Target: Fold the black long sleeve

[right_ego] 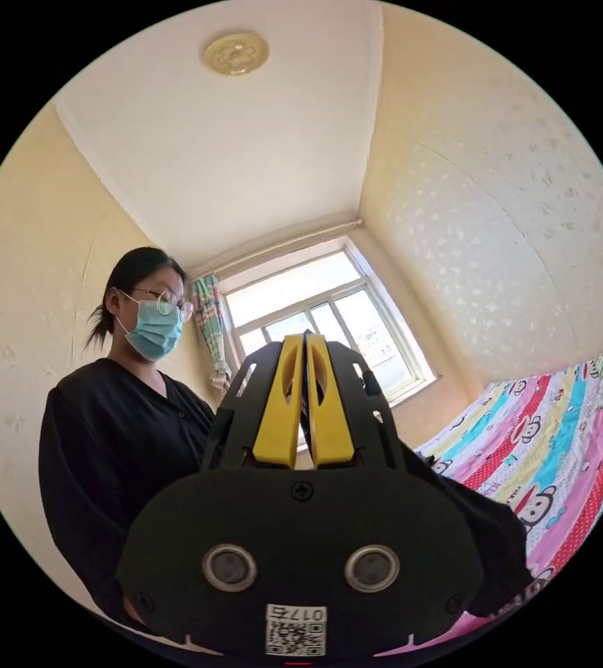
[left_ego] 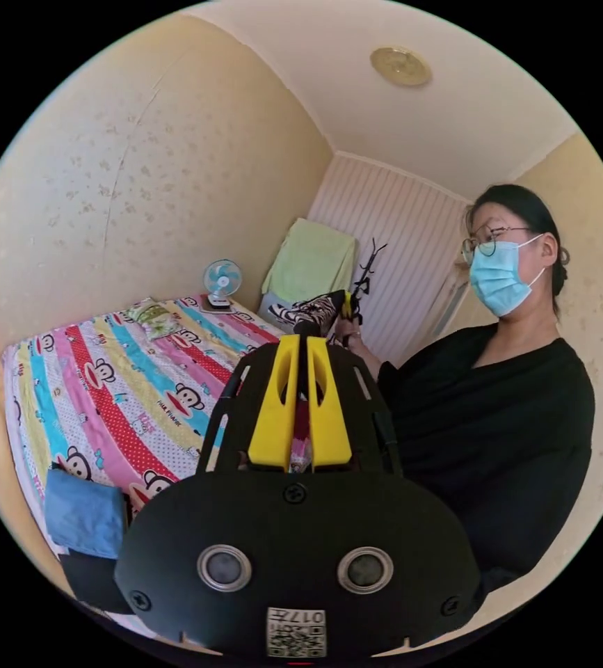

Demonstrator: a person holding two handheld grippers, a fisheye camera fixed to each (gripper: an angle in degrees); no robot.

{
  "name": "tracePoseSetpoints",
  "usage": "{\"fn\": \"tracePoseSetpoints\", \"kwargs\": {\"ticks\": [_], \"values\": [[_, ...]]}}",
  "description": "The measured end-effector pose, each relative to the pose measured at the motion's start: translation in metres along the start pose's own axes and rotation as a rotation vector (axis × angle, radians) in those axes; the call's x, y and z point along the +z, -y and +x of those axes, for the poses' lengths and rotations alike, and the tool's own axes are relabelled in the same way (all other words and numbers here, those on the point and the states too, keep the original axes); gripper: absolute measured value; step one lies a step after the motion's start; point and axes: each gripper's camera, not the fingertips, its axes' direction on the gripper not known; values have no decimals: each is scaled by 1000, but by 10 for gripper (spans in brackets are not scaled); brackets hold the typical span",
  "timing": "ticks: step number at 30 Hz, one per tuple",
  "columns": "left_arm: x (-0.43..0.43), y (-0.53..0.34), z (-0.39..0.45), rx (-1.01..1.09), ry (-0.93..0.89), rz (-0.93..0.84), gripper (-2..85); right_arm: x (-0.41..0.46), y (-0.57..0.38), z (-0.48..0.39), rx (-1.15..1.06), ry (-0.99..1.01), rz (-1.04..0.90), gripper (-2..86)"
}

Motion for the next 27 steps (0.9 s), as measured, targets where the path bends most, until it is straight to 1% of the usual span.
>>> {"fn": "tracePoseSetpoints", "kwargs": {"ticks": [5, 7, 9, 11, 12, 13, 14, 15, 17, 18, 19, 20, 21, 22, 23, 24, 25, 26, 27], "values": [[-21, -14, 26, -37, -8, 188, 1, 24, -4, -32, -91, -89, -9, 4], [-37, -13, 43, -45, 66, 253, 1, 35, -5, -36, -97, -122, -12, 4], [-51, -5, 49, -71, 108, 288, 1, 50, -4, -32, -80, -169, -31, 3], [-63, 8, 47, -105, 147, 299, 2, 76, 0, -14, -33, -264, -83, 3], [-69, 19, 39, -140, 181, 284, 2, 84, 1, -7, -23, -299, -104, 3], [-72, 31, 25, -176, 210, 247, 3, 99, 1, 12, 1, -381, -152, 3], [-73, 37, 16, -196, 222, 222, 3, 115, 1, 39, 43, -464, -210, 3], [-73, 48, -8, -249, 243, 170, 4, 124, 0, 54, 60, -505, -242, 3], [-68, 62, -54, -316, 245, 106, 5, 156, -10, 130, 147, -655, -357, 4], [-62, 68, -91, -370, 241, 81, 6, 166, -14, 152, 160, -685, -395, 4], [-53, 71, -136, -438, 241, 50, 8, 185, -24, 199, 183, -748, -468, 5], [-48, 72, -159, -474, 243, 33, 9, 204, -36, 252, 213, -800, -549, 6], [-36, 72, -209, -545, 261, -9, 13, 212, -43, 280, 231, -824, -581, 6], [-23, 69, -259, -620, 294, -52, 19, 227, -60, 335, 273, -878, -630, 9], [-16, 65, -284, -659, 313, -71, 23, 240, -77, 390, 318, -923, -659, 12], [-4, 56, -331, -743, 359, -102, 31, 246, -86, 414, 324, -948, -673, 14], [3, 43, -367, -824, 410, -117, 39, 258, -105, 459, 332, -1020, -702, 20], [5, 37, -380, -843, 428, -122, 49, 267, -123, 495, 353, -1121, -724, 27], [7, 23, -398, -879, 461, -141, 68, 270, -132, 509, 371, -1167, -732, 35]]}}
